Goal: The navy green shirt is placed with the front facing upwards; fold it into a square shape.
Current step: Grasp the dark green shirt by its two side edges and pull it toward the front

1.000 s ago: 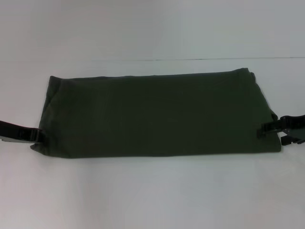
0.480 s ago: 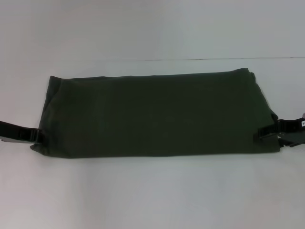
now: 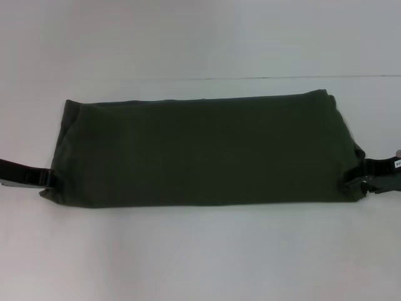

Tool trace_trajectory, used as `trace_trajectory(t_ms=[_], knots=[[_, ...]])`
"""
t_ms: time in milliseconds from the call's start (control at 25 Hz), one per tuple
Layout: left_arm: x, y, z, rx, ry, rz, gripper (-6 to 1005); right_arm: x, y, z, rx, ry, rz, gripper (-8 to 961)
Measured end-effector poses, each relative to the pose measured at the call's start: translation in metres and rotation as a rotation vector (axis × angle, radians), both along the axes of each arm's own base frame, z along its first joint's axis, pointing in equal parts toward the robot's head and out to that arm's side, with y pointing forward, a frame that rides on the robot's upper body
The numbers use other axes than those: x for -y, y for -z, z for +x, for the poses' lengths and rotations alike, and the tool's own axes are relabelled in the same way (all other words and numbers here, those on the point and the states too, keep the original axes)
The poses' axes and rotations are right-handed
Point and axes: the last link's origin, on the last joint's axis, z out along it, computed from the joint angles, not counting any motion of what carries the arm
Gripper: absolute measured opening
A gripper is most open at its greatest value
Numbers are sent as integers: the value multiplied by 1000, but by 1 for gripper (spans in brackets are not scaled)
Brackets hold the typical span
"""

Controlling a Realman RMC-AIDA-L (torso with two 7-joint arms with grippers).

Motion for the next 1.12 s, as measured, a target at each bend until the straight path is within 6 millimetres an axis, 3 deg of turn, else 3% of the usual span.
trace_trajectory(t_ms=[80,400,840,1120], knots=[[0,0,0,0,0,0,9,0,-2,1,2,4,3,584],[-1,0,1,0,3,1,10,0,-6,4,13,-1,6,204],[-1,-1,1,-1,8,1,12,1,-4,4,39,-16,-17,34],[1,0,1,5,5,-15,13,3,-7,5,40,-26,-37,40]])
